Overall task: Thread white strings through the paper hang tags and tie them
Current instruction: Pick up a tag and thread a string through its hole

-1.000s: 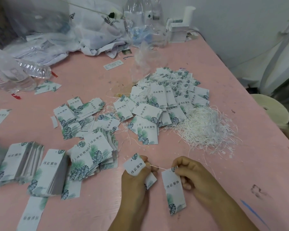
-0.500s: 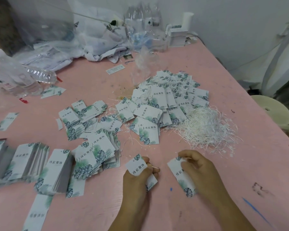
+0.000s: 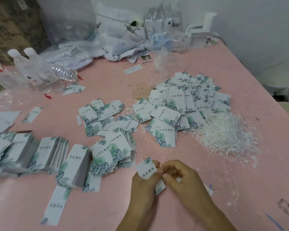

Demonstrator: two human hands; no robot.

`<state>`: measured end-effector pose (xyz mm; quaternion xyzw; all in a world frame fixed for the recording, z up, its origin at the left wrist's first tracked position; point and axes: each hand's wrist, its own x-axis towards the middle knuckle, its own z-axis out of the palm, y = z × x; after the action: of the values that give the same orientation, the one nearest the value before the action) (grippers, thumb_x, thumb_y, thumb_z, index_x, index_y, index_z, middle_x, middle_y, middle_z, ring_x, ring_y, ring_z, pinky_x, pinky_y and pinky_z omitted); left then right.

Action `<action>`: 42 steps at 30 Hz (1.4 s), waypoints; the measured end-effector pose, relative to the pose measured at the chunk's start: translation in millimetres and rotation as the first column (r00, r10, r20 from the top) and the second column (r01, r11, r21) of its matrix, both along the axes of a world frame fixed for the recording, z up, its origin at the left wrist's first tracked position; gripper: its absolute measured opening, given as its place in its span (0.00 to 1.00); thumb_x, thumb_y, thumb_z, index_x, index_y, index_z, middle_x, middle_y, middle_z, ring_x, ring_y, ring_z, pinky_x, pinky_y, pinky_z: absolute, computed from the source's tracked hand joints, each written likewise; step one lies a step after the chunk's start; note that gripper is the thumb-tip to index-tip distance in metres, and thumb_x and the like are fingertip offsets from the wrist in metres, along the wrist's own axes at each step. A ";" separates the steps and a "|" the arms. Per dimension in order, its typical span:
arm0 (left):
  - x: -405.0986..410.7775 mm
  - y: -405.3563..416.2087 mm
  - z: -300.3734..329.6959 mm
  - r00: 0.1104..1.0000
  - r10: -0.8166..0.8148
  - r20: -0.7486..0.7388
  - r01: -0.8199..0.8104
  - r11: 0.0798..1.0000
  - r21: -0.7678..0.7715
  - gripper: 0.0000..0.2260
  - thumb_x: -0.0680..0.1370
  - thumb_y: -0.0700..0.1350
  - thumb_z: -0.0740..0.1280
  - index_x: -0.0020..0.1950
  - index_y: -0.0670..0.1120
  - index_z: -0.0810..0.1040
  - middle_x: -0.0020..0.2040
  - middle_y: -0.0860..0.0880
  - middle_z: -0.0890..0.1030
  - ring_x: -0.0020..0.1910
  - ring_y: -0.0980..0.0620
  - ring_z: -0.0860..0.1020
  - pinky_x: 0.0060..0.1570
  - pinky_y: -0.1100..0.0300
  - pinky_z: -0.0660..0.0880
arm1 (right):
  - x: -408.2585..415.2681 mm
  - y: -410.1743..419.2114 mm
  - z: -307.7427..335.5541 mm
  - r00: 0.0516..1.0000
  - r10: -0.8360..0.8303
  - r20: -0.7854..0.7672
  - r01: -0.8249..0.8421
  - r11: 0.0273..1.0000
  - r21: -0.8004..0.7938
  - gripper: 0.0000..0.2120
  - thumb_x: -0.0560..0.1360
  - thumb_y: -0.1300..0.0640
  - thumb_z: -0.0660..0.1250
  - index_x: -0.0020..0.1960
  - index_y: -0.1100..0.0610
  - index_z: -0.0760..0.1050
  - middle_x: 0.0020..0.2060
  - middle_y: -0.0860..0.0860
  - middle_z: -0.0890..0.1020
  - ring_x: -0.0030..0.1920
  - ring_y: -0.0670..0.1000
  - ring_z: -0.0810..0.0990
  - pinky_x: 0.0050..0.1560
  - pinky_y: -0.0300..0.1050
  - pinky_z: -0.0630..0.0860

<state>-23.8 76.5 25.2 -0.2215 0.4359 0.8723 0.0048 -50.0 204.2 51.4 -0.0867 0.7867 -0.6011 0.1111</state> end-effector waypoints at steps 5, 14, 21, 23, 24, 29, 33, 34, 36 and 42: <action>-1.2 -5.6 -2.8 1.000 -0.002 0.010 0.003 0.999 -0.043 0.11 0.67 0.37 0.74 0.49 0.42 0.81 0.41 0.39 0.78 0.43 0.42 0.76 0.46 0.49 0.73 | -3.5 -3.3 -4.5 1.000 -0.011 -0.006 0.011 0.999 0.046 0.11 0.73 0.65 0.73 0.43 0.48 0.82 0.33 0.42 0.80 0.32 0.41 0.73 0.35 0.32 0.70; 5.0 -8.4 -16.2 0.992 -0.128 0.008 0.121 0.916 -0.383 0.13 0.68 0.49 0.64 0.52 0.57 0.75 0.44 0.46 0.85 0.42 0.47 0.84 0.40 0.53 0.80 | -3.2 -17.7 6.3 0.995 -0.096 -0.026 0.095 0.995 -0.006 0.09 0.77 0.64 0.68 0.42 0.51 0.77 0.35 0.46 0.82 0.33 0.42 0.79 0.35 0.30 0.73; 9.0 -7.3 -7.4 0.958 -0.268 -0.099 0.162 0.795 -0.585 0.08 0.77 0.46 0.58 0.54 0.54 0.71 0.44 0.54 0.82 0.42 0.58 0.80 0.42 0.64 0.76 | -2.8 -25.1 2.2 0.984 -0.127 -0.128 0.147 0.976 0.162 0.08 0.76 0.59 0.69 0.42 0.47 0.76 0.35 0.44 0.81 0.37 0.46 0.79 0.40 0.45 0.77; 9.7 -6.5 -7.6 0.956 -0.277 -0.097 0.170 0.791 -0.587 0.09 0.77 0.45 0.58 0.56 0.53 0.71 0.46 0.54 0.83 0.44 0.58 0.80 0.43 0.66 0.76 | -1.2 -25.4 1.5 0.979 -0.132 -0.156 0.160 0.969 0.187 0.08 0.75 0.60 0.70 0.42 0.47 0.76 0.36 0.43 0.81 0.39 0.47 0.79 0.41 0.46 0.77; 9.9 -5.9 -7.7 0.956 -0.277 -0.093 0.170 0.786 -0.594 0.10 0.77 0.45 0.59 0.56 0.54 0.72 0.47 0.55 0.83 0.44 0.59 0.81 0.43 0.67 0.76 | -0.6 -25.4 1.0 0.977 -0.133 -0.169 0.166 0.966 0.199 0.08 0.75 0.60 0.70 0.42 0.47 0.76 0.36 0.43 0.81 0.39 0.46 0.79 0.42 0.46 0.77; 7.9 -5.7 -15.1 0.961 -0.262 -0.085 0.159 0.781 -0.604 0.12 0.74 0.49 0.60 0.56 0.55 0.75 0.46 0.51 0.82 0.45 0.54 0.80 0.44 0.61 0.76 | 0.3 -23.1 -3.1 0.971 -0.143 -0.190 0.186 0.954 0.234 0.09 0.74 0.61 0.70 0.42 0.48 0.76 0.36 0.43 0.80 0.39 0.46 0.78 0.42 0.44 0.76; 7.8 -4.1 -20.1 0.962 -0.255 -0.093 0.153 0.791 -0.592 0.13 0.76 0.46 0.59 0.59 0.52 0.75 0.51 0.49 0.83 0.50 0.50 0.81 0.48 0.56 0.77 | -1.3 -21.7 -5.4 0.965 -0.173 -0.196 0.216 0.950 0.223 0.10 0.73 0.62 0.70 0.41 0.48 0.76 0.35 0.43 0.80 0.38 0.46 0.78 0.40 0.37 0.74; 8.2 -3.5 -20.8 0.963 -0.253 -0.097 0.148 0.793 -0.590 0.13 0.76 0.46 0.59 0.59 0.53 0.75 0.51 0.49 0.83 0.51 0.50 0.82 0.48 0.57 0.77 | -1.8 -21.1 -6.2 0.964 -0.183 -0.195 0.224 0.951 0.215 0.10 0.73 0.63 0.70 0.41 0.48 0.75 0.35 0.43 0.80 0.38 0.45 0.79 0.39 0.34 0.73; 9.0 -2.6 -22.4 0.963 -0.249 -0.104 0.144 0.800 -0.583 0.13 0.75 0.48 0.59 0.58 0.54 0.76 0.51 0.48 0.83 0.50 0.49 0.81 0.49 0.53 0.78 | -2.6 -19.8 -7.9 0.960 -0.203 -0.195 0.241 0.950 0.197 0.11 0.73 0.63 0.70 0.41 0.48 0.75 0.35 0.43 0.80 0.38 0.45 0.79 0.38 0.32 0.72; 11.0 -3.0 -20.9 0.958 -0.269 -0.104 0.133 0.732 -0.668 0.14 0.77 0.50 0.59 0.61 0.57 0.76 0.53 0.53 0.84 0.51 0.55 0.82 0.49 0.62 0.77 | -2.9 -18.1 -10.4 0.946 -0.201 -0.254 0.262 0.936 0.235 0.09 0.73 0.62 0.70 0.41 0.49 0.75 0.35 0.42 0.79 0.37 0.45 0.78 0.37 0.38 0.73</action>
<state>-12.8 73.5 4.3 -0.0747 0.7330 0.6758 -0.0205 -52.9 186.1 40.9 -0.0451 0.8723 -0.4852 -0.0404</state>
